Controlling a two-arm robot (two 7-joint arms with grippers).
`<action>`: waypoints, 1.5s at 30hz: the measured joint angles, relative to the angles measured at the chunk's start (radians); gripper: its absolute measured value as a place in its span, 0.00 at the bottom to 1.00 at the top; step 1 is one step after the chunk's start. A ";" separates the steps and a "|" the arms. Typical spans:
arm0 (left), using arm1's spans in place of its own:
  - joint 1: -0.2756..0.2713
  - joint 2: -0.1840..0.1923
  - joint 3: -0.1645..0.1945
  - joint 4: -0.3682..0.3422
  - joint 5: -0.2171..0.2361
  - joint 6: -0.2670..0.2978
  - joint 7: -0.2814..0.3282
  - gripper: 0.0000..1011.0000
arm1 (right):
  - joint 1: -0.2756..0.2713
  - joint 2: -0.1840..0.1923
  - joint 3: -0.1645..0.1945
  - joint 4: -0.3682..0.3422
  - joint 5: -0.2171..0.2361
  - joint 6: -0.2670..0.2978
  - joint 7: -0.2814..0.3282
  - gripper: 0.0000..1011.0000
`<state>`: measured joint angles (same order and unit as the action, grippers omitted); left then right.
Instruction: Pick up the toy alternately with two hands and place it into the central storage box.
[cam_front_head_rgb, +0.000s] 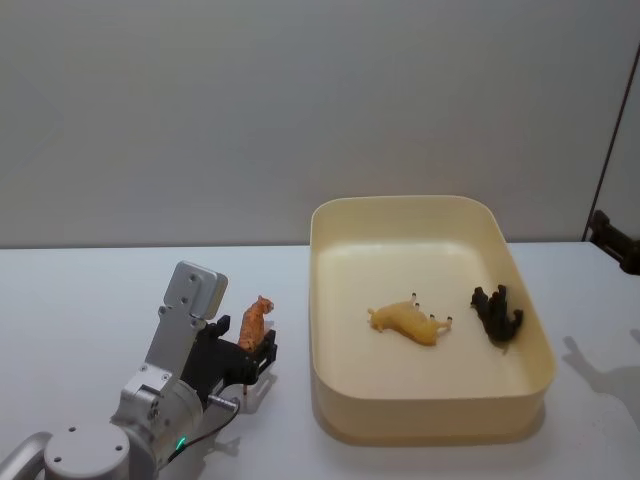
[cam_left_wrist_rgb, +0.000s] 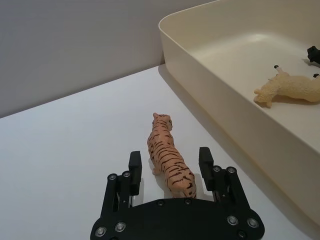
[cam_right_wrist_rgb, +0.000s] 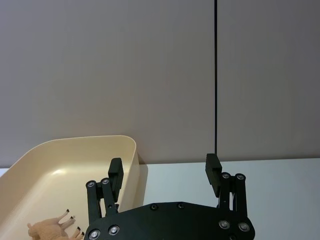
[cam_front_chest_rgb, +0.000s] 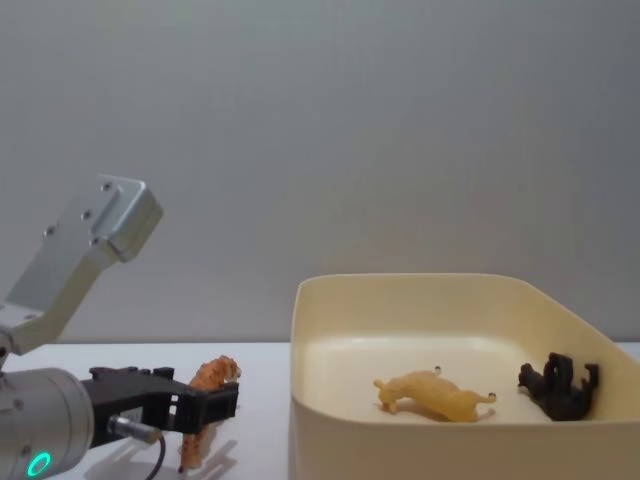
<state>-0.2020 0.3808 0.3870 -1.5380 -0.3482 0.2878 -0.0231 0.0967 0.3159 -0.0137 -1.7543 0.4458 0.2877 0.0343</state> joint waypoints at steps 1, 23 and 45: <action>-0.001 -0.001 0.000 0.002 0.000 0.000 0.000 0.69 | 0.000 0.000 0.000 0.000 0.000 0.000 0.000 0.99; -0.016 -0.012 -0.002 0.024 0.004 -0.004 -0.010 0.26 | 0.000 0.000 0.000 0.000 0.000 0.000 0.000 0.99; -0.098 -0.042 -0.027 0.000 0.073 -0.101 -0.022 0.26 | 0.000 0.000 0.000 0.000 0.000 0.000 0.000 0.99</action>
<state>-0.2995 0.3389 0.3596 -1.5381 -0.2754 0.1872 -0.0447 0.0968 0.3159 -0.0136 -1.7543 0.4458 0.2877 0.0343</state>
